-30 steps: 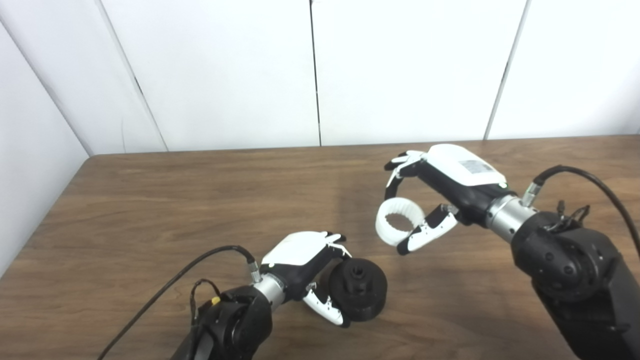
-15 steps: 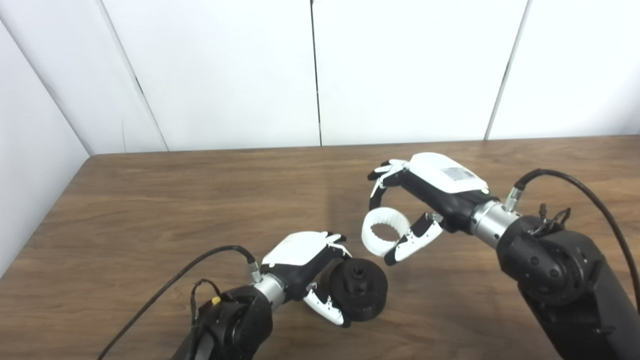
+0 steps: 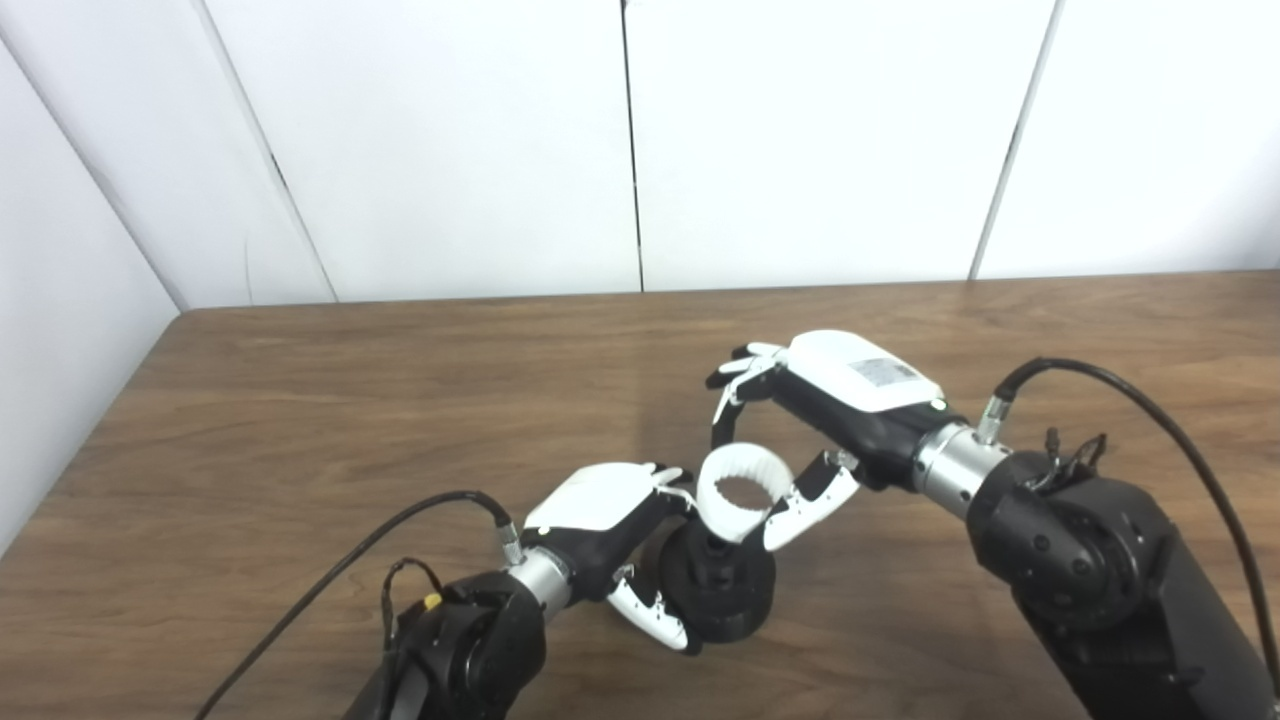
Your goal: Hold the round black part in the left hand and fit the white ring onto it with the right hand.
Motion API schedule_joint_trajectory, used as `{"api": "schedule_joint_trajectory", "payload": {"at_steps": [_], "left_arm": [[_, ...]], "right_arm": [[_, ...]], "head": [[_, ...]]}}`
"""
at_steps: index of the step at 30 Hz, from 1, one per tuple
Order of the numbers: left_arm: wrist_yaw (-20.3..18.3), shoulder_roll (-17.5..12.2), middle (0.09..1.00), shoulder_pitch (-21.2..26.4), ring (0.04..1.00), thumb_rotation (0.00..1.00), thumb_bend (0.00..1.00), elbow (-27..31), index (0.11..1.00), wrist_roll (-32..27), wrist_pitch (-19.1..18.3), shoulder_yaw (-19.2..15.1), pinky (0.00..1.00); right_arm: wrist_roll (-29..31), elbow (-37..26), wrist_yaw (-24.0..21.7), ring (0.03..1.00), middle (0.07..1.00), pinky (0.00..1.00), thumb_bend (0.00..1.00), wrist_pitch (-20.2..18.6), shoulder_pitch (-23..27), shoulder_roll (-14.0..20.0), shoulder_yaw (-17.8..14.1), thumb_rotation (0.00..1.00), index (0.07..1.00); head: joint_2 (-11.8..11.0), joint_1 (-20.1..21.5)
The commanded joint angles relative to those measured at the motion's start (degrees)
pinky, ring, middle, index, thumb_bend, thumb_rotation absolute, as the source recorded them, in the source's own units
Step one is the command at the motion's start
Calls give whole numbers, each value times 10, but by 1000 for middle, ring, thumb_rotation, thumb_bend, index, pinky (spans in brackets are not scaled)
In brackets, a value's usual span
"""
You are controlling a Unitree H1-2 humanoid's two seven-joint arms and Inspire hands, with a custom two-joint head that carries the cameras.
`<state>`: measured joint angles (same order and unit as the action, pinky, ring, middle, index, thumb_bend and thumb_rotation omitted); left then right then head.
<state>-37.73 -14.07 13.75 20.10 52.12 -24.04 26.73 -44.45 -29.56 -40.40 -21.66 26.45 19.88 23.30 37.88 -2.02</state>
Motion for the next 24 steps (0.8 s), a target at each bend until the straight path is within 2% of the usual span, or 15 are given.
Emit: {"api": "schedule_joint_trajectory", "payload": {"at_steps": [1, 13, 24], "left_arm": [[3, 3, 975, 7, 1000, 228, 840, -2, 699, 6, 5, 4, 953], [3, 3, 972, 5, 1000, 220, 845, -1, 697, 8, 4, 3, 957], [2, 3, 971, 2, 1000, 212, 843, 8, 697, 3, 3, 0, 961]], "right_arm": [[-7, -11, 6, 934, 852, 799, 840, 17, 16, -4, -3, 276, 570], [-11, -1, 7, 936, 855, 807, 829, 25, 10, -13, 9, 302, 569], [-12, -1, 2, 933, 852, 810, 827, 21, 5, -18, 10, 274, 559]], "head": [[0, 0], [1, -2], [4, -4]]}}
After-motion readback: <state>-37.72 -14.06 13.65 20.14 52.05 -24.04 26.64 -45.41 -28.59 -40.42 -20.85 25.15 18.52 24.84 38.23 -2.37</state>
